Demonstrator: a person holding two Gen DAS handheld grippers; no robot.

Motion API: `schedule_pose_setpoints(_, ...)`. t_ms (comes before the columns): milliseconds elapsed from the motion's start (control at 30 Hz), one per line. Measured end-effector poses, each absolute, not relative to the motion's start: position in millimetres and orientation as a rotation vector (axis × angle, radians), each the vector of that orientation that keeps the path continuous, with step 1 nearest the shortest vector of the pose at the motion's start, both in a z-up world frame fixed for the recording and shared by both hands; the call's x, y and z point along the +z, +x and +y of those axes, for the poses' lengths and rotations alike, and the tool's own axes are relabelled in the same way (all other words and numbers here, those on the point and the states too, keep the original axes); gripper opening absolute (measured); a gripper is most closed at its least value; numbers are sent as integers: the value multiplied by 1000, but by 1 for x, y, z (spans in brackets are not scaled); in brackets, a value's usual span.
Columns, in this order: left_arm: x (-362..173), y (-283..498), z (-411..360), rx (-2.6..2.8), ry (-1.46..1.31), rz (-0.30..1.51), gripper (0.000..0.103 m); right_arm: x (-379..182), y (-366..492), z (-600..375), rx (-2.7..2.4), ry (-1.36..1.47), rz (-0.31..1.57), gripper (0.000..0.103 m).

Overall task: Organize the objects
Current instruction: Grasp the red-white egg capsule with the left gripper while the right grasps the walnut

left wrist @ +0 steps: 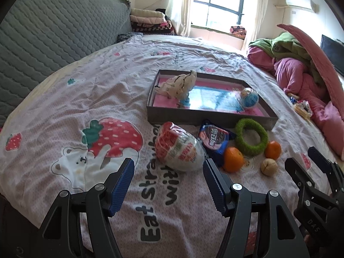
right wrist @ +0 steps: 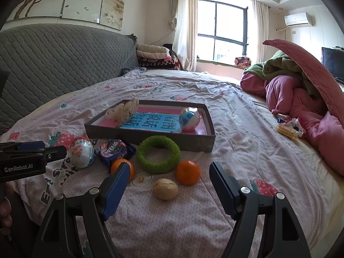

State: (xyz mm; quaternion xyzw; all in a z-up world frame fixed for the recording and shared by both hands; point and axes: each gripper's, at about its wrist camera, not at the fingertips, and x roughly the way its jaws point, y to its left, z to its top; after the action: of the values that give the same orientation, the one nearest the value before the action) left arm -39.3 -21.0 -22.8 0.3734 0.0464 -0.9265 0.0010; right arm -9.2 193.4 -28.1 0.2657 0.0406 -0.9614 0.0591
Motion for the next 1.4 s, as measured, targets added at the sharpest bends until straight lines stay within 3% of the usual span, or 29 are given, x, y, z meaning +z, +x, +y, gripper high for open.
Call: schedule_pose_setpoints(1400,-45,-88,8,-2833,1242,67,68,-62,-35,192,-2821,1049,21,75)
